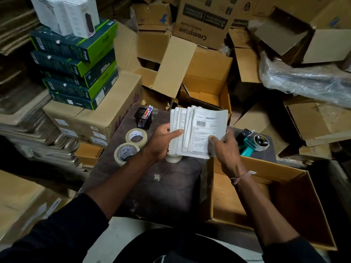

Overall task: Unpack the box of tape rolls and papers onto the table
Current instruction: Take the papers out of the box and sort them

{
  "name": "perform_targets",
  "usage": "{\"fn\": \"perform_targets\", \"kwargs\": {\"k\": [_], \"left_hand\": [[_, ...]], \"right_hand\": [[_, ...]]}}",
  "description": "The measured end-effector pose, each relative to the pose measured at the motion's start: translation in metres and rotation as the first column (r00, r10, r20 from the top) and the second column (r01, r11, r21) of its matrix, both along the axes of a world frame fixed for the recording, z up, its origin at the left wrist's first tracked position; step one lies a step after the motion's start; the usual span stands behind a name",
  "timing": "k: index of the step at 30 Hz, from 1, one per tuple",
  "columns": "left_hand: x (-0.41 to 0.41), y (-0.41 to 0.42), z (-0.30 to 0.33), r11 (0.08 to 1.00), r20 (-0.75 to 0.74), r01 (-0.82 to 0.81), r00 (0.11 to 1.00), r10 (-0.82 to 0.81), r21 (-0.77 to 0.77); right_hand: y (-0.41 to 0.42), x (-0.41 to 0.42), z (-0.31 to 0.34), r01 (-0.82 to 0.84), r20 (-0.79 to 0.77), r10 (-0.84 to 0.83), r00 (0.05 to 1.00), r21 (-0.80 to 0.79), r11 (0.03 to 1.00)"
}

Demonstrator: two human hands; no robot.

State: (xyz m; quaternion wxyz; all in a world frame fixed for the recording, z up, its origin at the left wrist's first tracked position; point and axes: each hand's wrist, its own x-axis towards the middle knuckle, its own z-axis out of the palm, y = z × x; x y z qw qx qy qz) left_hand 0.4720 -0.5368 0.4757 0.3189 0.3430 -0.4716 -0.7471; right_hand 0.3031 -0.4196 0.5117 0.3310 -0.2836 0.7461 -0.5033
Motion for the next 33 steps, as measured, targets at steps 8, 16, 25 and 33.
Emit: {"fn": "perform_targets", "kwargs": {"k": [8, 16, 25, 33], "left_hand": [[0.016, 0.004, 0.0, 0.998, 0.072, 0.017, 0.997, -0.013, -0.066], [0.066, -0.007, -0.045, 0.909, 0.41, 0.053, 0.902, 0.134, -0.413], [0.105, 0.037, -0.15, 0.973, 0.503, 0.036, 0.86, 0.086, -0.229], [0.114, 0.051, -0.186, 0.963, 0.565, 0.113, 0.824, 0.047, -0.245]], "right_hand": [[-0.015, 0.033, -0.017, -0.13, -0.177, 0.139, 0.974, 0.061, 0.99], [-0.035, 0.083, -0.073, -0.175, -0.156, 0.196, 0.968, 0.142, 0.974], [-0.014, 0.144, -0.175, -0.102, -0.09, 0.119, 0.989, 0.176, 0.979], [-0.002, 0.147, -0.21, -0.204, -0.071, 0.222, 0.972, 0.201, 0.958]]}}
